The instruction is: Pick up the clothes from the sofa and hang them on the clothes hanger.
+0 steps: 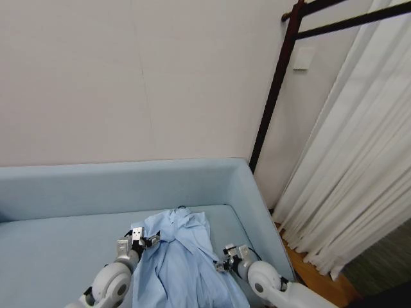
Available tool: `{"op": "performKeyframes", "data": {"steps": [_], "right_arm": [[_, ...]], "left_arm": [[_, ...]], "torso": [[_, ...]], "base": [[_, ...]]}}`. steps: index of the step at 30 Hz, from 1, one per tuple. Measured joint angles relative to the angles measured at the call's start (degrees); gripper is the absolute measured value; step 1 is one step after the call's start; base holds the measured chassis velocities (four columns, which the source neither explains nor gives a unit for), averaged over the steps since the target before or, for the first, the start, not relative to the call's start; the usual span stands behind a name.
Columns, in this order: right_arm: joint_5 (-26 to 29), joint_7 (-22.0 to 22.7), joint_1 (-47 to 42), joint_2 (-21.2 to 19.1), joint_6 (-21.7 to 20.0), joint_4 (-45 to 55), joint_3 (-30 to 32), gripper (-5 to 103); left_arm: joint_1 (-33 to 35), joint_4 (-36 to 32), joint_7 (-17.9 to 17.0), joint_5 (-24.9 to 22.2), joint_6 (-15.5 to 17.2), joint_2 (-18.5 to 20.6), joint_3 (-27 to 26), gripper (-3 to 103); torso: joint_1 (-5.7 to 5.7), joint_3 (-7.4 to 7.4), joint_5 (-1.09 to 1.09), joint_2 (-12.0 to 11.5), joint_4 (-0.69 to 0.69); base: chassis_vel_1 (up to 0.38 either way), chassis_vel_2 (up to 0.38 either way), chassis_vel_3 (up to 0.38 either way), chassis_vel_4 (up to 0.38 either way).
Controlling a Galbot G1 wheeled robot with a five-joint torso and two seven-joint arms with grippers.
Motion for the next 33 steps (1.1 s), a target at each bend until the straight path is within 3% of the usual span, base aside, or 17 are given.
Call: {"op": "performKeyframes", "data": {"steps": [1,4,7,10,13,14,16,17,18,19,22,33], "right_arm": [[-0.1,0.0,0.0,0.1,0.0,-0.1,-0.1,88],[-0.3,0.1,-0.2,0.3,0.6,-0.3,-0.8,72],[-0.5,0.7,-0.3,0.6,1.0,-0.3,-1.0,67],[-0.5,1.6,-0.3,1.1,1.4,-0.3,-1.7,50],[-0.6,1.8,-0.3,1.2,1.6,-0.1,-2.1,46],[-0.7,2.2,-0.3,1.2,1.8,0.2,-2.4,35],[-0.7,2.5,-0.3,1.2,2.0,0.7,-2.6,35],[-0.7,2.8,-0.4,1.2,2.2,1.3,-2.9,29],[-0.5,4.7,-0.4,0.6,2.5,4.2,-4.1,13],[-0.3,5.1,-0.5,0.4,2.3,5.0,-4.3,8],[0.6,6.2,-0.6,0.0,1.6,7.4,-5.0,1],[2.1,9.5,3.3,4.5,1.9,10.6,-12.0,0]], "left_arm": [[0.0,0.0,0.0,0.0,0.0,0.0,0.0,100],[-0.1,0.2,0.0,-0.1,-0.4,0.1,-0.1,100],[-0.1,0.4,0.0,-0.1,-0.5,0.2,-0.1,100],[-0.2,0.7,0.0,-0.1,-0.6,0.2,-0.1,100],[-0.2,0.8,0.0,-0.1,-0.7,0.2,-0.1,100],[-0.2,0.8,0.0,-0.1,-0.7,0.3,-0.1,100],[-0.2,0.8,0.0,-0.1,-0.8,0.3,-0.1,100],[-0.2,0.9,0.0,-0.1,-0.8,0.3,-0.1,100],[-0.1,0.9,0.0,-0.1,-0.8,0.2,-0.1,100],[-0.1,0.9,0.1,-0.1,-0.8,0.2,-0.1,100],[-0.1,0.9,0.1,-0.1,-0.8,0.2,0.0,100],[0.1,0.4,0.1,0.0,-0.8,0.3,0.2,100]], "torso": [[0.00,0.00,0.00,0.0,0.00],[0.00,0.00,-0.01,0.0,-0.01],[0.00,0.00,-0.01,0.0,-0.01],[0.00,0.00,-0.01,0.0,0.00],[0.00,0.00,-0.01,0.0,-0.01],[0.00,0.00,-0.01,0.0,-0.01],[0.00,0.00,-0.01,0.0,-0.01],[0.00,0.00,-0.01,0.0,-0.01],[0.00,0.00,-0.01,0.0,-0.01],[0.00,0.00,-0.01,0.0,-0.01],[0.00,0.00,-0.02,0.0,-0.01],[0.00,0.00,-0.02,0.0,-0.01]], "base": [[0.000,0.000,0.000,0.000],[0.000,0.000,0.000,0.000],[0.000,0.000,0.000,0.000],[0.000,0.000,0.000,0.000],[0.000,0.000,0.000,0.000],[0.000,0.000,0.000,0.000],[0.000,0.000,0.000,0.000],[0.000,0.000,0.000,0.000],[0.000,0.000,0.000,0.000],[0.000,0.000,0.000,0.000],[0.000,0.000,0.000,0.000],[0.000,0.000,0.000,0.000]]}}
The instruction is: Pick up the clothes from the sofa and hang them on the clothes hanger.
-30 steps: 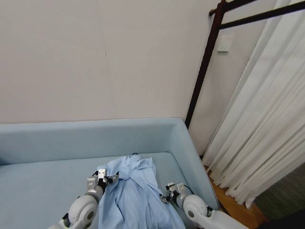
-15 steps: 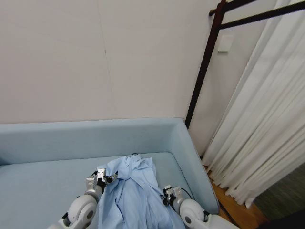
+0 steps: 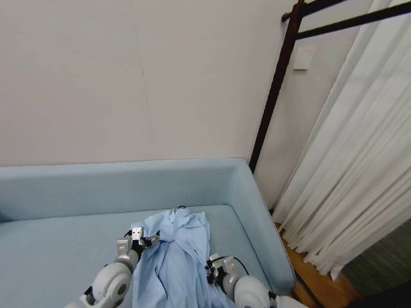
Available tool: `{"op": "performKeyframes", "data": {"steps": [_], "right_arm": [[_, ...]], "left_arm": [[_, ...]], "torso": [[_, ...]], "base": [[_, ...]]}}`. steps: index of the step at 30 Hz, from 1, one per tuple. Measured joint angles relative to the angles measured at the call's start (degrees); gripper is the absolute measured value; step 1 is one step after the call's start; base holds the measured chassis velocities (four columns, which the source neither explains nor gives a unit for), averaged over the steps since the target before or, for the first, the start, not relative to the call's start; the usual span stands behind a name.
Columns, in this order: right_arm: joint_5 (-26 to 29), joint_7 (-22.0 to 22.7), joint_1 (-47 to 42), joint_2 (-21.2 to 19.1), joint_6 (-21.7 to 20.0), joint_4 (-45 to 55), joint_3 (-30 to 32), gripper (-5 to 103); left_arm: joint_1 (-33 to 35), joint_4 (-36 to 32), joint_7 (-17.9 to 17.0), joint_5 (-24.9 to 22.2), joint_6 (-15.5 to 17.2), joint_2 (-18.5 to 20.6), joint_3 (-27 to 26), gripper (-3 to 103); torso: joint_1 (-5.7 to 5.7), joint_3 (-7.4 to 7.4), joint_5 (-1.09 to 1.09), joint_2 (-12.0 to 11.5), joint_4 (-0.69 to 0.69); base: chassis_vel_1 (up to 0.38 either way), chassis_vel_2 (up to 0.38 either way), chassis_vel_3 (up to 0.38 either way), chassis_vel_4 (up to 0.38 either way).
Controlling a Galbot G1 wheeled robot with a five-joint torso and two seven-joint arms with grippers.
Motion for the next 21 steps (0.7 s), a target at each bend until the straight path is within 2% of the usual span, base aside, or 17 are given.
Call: {"op": "performKeyframes", "data": {"steps": [7,11,15,17,18,20,21], "right_arm": [[3.8,4.0,5.2,4.8,0.6,2.2,-6.3,0],[4.8,4.4,6.3,6.8,0.6,1.8,-7.0,0],[3.6,4.3,6.6,8.0,0.6,-0.7,-6.8,0],[2.6,3.5,7.3,7.7,1.0,-2.3,-5.7,-3],[2.0,2.4,7.8,7.3,1.3,-3.0,-5.0,2],[1.4,0.7,8.3,7.0,1.6,-3.8,-3.9,2],[0.7,-2.2,9.1,6.6,1.8,-5.3,-2.1,8]], "left_arm": [[0.2,-0.4,0.0,0.1,0.0,0.1,0.3,100],[0.1,-0.5,0.0,0.1,0.0,0.2,0.4,100],[0.0,-0.7,0.0,0.1,0.1,0.4,0.5,100],[0.2,-0.8,0.0,0.2,0.1,0.4,0.3,100],[0.4,-0.8,0.0,0.3,0.1,0.4,0.2,100],[0.5,-0.8,0.0,0.4,0.2,0.4,0.1,100],[0.7,-0.8,0.0,0.6,0.2,0.4,0.0,100]], "torso": [[0.00,0.00,0.00,0.0,0.01],[0.00,0.00,0.00,0.0,0.01],[0.00,0.00,0.01,0.0,0.00],[0.00,0.00,0.01,0.0,0.00],[0.00,0.00,0.01,0.0,0.00],[0.00,0.00,0.01,0.0,0.00],[0.00,0.00,0.00,0.0,0.00]], "base": [[0.000,0.000,0.000,0.000],[0.000,0.000,0.000,0.000],[0.000,0.000,0.000,0.000],[0.000,0.000,0.000,0.000],[0.000,0.000,0.000,0.000],[0.000,0.000,0.000,0.000],[0.000,0.000,0.000,0.000]]}}
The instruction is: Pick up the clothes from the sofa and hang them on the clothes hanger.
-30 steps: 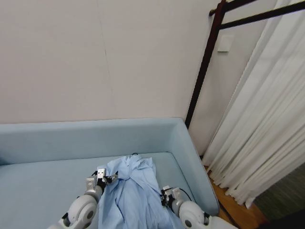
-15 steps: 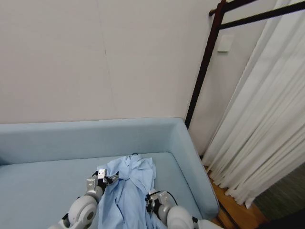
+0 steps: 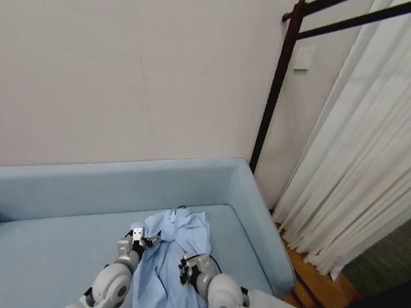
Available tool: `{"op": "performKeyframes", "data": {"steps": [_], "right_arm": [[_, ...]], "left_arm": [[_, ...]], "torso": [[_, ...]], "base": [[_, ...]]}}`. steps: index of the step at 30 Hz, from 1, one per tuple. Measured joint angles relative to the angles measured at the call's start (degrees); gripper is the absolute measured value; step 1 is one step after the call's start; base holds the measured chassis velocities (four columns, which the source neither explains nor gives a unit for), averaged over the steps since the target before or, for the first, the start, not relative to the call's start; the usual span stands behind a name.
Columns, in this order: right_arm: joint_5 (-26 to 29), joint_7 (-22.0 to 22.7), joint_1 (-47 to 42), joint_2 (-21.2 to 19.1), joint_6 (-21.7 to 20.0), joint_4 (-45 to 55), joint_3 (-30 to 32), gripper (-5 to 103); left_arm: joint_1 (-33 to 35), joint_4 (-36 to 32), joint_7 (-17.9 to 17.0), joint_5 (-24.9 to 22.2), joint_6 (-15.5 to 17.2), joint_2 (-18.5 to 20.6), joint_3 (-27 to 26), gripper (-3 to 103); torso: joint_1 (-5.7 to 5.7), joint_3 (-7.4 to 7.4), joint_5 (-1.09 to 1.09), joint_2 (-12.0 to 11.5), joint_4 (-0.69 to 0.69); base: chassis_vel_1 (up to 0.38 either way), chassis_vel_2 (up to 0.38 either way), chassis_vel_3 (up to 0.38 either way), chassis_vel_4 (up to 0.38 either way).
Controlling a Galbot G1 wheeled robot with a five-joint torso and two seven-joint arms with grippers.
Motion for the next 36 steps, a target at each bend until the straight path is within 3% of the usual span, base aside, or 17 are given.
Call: {"op": "performKeyframes", "data": {"steps": [2,3,4,7,8,12,17,20,21,24,36], "right_arm": [[-0.5,-3.7,1.2,-0.3,0.1,-2.6,2.3,14],[-1.0,-7.6,3.0,-0.4,0.4,-6.5,4.5,25],[-1.0,-7.6,3.0,-0.4,0.4,-6.5,4.5,25],[-4.2,-14.7,8.3,0.7,2.9,-16.6,5.3,35],[-4.2,-14.7,8.3,0.7,2.9,-16.6,5.3,35],[-7.3,-18.6,13.2,5.4,4.8,-27.7,4.4,57],[-10.6,-19.8,15.6,9.6,6.4,-35.6,4.3,67],[-14.9,-21.2,17.6,13.1,8.3,-43.1,3.7,84],[-14.9,-21.2,17.6,13.1,8.3,-43.1,3.7,84],[-17.7,-21.4,17.8,15.1,9.2,-45.9,3.2,98],[-21.9,-20.0,17.4,22.0,9.6,-48.2,2.7,100]], "left_arm": [[0.2,0.1,0.3,0.4,0.1,0.0,0.0,100],[0.5,0.1,0.6,0.8,0.1,-0.1,0.0,100],[0.5,0.1,0.6,0.8,0.1,-0.1,0.0,100],[1.1,-0.1,0.9,1.3,0.2,-0.3,-0.2,100],[1.1,-0.1,0.9,1.3,0.2,-0.3,-0.2,100],[0.9,-0.1,1.0,1.5,0.2,-0.5,0.3,100],[0.8,0.0,1.2,1.5,0.2,-0.4,0.6,100],[0.8,0.1,1.6,1.5,0.1,-0.3,0.7,100],[0.8,0.1,1.6,1.5,0.1,-0.3,0.7,100],[0.7,0.5,1.9,1.5,0.0,-0.5,0.7,100],[-0.2,1.6,2.5,1.5,-1.0,-0.6,1.3,100]], "torso": [[0.00,0.00,0.01,0.0,0.00],[0.00,0.00,0.00,0.0,0.00],[0.00,0.00,0.00,0.0,0.00],[0.01,0.00,0.01,0.0,0.00],[0.01,0.00,0.01,0.0,0.00],[0.01,0.01,0.01,0.0,0.01],[0.01,0.00,0.00,0.0,0.01],[0.01,0.01,-0.01,0.0,0.00],[0.01,0.01,-0.01,0.0,0.00],[0.01,0.01,0.00,0.0,-0.01],[0.00,0.00,0.00,0.0,0.01]], "base": [[0.000,0.000,0.000,0.000],[0.000,0.000,0.000,0.000],[0.000,0.000,0.000,0.000],[0.000,0.000,0.000,0.000],[0.000,0.000,0.000,0.000],[0.000,0.000,0.000,0.000],[0.000,0.000,0.000,0.000],[0.000,0.000,0.000,0.000],[0.000,0.000,0.000,0.000],[0.000,0.000,0.000,0.000],[0.000,0.000,0.000,0.000]]}}
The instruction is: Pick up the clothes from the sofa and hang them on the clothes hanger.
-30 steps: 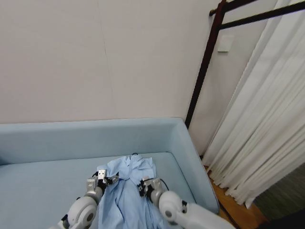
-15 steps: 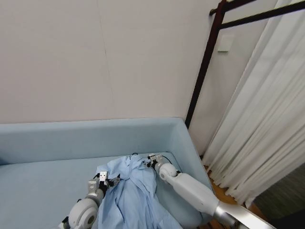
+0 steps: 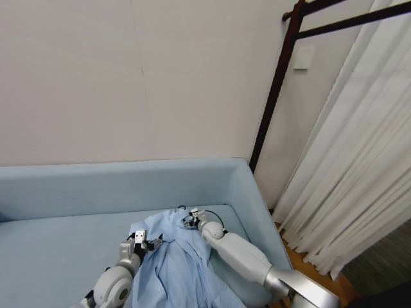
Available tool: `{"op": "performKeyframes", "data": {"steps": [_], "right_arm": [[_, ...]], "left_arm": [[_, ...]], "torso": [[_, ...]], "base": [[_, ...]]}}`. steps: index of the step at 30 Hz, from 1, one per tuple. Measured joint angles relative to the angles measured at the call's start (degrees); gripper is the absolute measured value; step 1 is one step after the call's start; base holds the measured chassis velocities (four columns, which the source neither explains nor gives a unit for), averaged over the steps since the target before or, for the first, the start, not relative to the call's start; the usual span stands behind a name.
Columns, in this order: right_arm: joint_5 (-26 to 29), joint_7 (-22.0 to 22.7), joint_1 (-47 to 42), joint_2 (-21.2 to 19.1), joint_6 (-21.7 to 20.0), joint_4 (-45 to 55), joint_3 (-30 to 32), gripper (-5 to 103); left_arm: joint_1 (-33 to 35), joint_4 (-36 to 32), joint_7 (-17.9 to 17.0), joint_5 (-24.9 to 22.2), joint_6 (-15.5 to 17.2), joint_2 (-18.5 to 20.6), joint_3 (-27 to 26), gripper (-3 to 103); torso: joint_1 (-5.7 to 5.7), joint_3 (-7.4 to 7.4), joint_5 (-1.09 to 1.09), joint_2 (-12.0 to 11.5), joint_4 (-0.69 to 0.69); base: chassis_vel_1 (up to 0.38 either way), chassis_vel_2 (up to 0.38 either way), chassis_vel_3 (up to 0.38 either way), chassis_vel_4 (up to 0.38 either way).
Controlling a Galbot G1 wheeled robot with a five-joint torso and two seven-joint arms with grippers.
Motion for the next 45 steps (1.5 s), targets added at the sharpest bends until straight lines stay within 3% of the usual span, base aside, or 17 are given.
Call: {"op": "performKeyframes", "data": {"steps": [4,7,11,17,29,37,45], "right_arm": [[-0.2,1.1,0.5,0.7,0.1,-0.7,0.2,100],[0.1,1.3,0.5,-0.9,0.1,0.7,0.2,100],[2.1,0.6,0.0,-6.8,-1.5,6.2,0.0,100],[3.3,-1.3,-0.3,-9.8,-2.3,6.7,-0.1,100],[2.1,-5.5,1.8,-6.9,-3.2,-2.1,-1.3,100],[3.1,-6.1,4.5,-4.6,-6.1,-6.0,-2.7,100],[5.6,-6.4,6.3,-5.8,-10.7,-3.8,-4.0,100]], "left_arm": [[0.0,0.0,0.0,0.0,-0.3,0.0,-0.1,100],[0.0,-0.2,0.0,0.0,-0.5,0.1,-0.4,100],[0.4,-0.3,0.0,0.2,-1.1,0.0,-0.8,100],[0.0,-0.2,0.1,0.2,-1.3,-0.1,-0.6,100],[-0.1,0.0,0.3,0.2,-1.7,0.0,-0.3,100],[-0.2,0.5,0.9,0.2,-2.2,-0.3,-0.3,100],[-0.2,1.1,1.6,0.5,-2.7,-0.5,-0.4,100]], "torso": [[0.00,0.00,0.00,0.0,0.02],[0.00,0.00,0.01,0.0,0.00],[0.00,0.00,0.01,0.0,-0.04],[0.00,0.00,0.02,0.0,0.00],[0.00,0.00,0.01,0.0,0.00],[0.00,0.00,0.01,0.0,0.01],[0.00,0.00,0.00,0.0,-0.01]], "base": [[0.000,0.000,0.000,0.000],[0.000,0.000,0.000,0.000],[0.000,0.000,0.000,0.000],[0.000,0.000,0.000,0.000],[0.000,0.000,0.000,0.000],[0.000,0.000,0.000,0.000],[0.000,0.000,0.000,0.000]]}}
